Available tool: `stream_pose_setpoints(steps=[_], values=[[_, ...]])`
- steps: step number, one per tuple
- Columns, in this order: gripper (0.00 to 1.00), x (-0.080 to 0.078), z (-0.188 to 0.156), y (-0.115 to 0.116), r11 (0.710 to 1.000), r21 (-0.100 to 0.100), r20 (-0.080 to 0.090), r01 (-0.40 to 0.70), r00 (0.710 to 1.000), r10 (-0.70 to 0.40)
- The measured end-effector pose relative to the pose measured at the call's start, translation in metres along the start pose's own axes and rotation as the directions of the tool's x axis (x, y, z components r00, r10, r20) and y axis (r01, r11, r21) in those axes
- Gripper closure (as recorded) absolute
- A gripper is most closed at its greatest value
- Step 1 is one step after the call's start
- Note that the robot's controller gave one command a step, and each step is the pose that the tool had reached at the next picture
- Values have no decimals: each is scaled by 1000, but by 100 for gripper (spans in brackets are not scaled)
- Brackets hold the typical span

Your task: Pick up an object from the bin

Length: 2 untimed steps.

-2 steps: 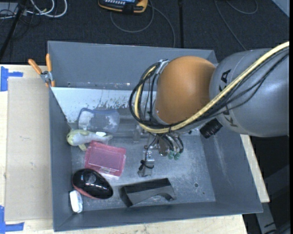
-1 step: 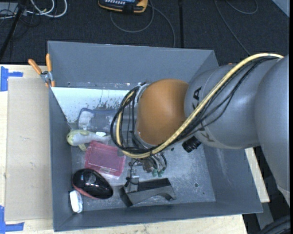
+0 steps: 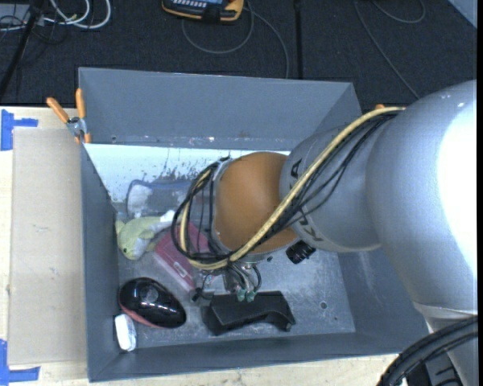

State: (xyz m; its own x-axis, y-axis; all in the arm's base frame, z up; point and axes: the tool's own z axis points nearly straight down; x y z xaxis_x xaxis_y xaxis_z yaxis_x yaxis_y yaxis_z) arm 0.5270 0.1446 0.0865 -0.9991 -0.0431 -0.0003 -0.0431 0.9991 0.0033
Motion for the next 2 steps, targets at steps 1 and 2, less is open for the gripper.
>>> stream_pose_setpoints(steps=[1,2], values=[[100,0,0,0,1000,0,0,-1,1000,1],[100,13,-45,1,1000,3,-9,-14,1000,14]])
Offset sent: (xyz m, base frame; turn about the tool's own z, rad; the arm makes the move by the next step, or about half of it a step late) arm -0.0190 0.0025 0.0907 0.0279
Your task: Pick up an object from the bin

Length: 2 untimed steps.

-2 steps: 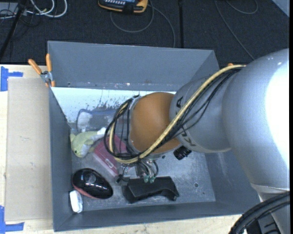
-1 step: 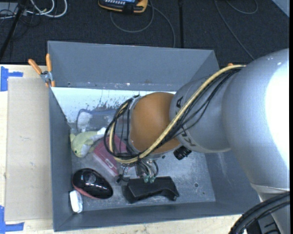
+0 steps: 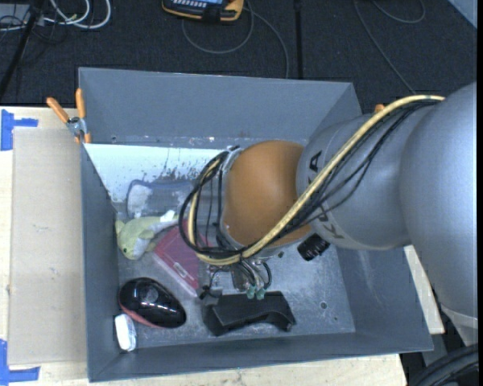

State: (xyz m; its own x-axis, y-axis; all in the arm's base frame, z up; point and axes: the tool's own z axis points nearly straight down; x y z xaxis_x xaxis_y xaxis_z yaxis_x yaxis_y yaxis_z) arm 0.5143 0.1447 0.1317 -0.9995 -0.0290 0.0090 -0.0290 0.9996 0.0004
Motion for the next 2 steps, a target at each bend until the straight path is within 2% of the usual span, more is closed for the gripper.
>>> stream_pose_setpoints(steps=[1,2], values=[[0,-13,-18,-13,1000,-3,7,-20,1000,20],[0,-15,-12,-16,1000,-3,6,-25,1000,25]])
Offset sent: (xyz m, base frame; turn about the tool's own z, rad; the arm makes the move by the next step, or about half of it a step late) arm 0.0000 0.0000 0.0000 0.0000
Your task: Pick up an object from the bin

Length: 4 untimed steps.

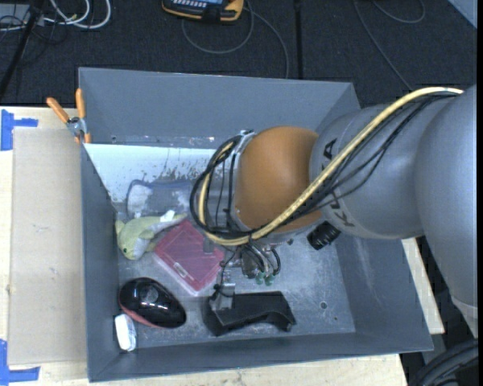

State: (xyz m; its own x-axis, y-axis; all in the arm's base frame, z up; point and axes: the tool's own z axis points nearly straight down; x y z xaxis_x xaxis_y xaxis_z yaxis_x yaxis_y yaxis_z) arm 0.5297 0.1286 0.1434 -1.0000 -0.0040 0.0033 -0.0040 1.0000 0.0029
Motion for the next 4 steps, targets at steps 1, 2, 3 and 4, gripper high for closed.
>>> stream_pose_setpoints(steps=[1,2,3,4], values=[[0,7,20,-14,997,-2,11,71,997,-71],[100,29,68,-50,958,-3,-8,287,958,-287],[100,29,68,-50,958,-3,-8,286,958,-287],[100,31,27,-53,956,-2,-1,293,956,-293]])
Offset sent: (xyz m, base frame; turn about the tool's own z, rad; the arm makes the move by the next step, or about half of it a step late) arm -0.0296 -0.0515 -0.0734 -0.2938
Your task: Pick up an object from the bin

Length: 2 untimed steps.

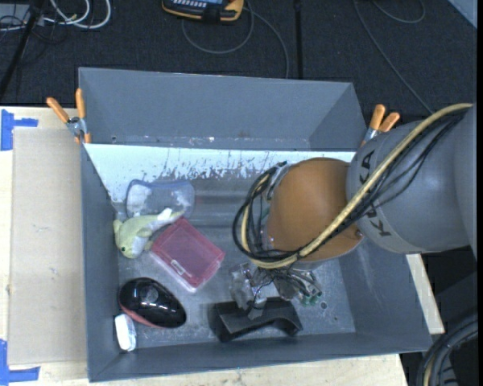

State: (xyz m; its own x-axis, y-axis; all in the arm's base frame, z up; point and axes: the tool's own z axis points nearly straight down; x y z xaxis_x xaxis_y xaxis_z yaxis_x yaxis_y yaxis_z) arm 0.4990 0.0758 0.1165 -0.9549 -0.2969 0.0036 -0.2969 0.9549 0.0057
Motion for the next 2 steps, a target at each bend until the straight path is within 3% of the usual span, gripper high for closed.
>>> stream_pose_setpoints(steps=[1,2], values=[[100,1,-15,-1,1000,0,-2,5,1000,-5],[0,14,42,-15,962,4,10,273,962,-273]])
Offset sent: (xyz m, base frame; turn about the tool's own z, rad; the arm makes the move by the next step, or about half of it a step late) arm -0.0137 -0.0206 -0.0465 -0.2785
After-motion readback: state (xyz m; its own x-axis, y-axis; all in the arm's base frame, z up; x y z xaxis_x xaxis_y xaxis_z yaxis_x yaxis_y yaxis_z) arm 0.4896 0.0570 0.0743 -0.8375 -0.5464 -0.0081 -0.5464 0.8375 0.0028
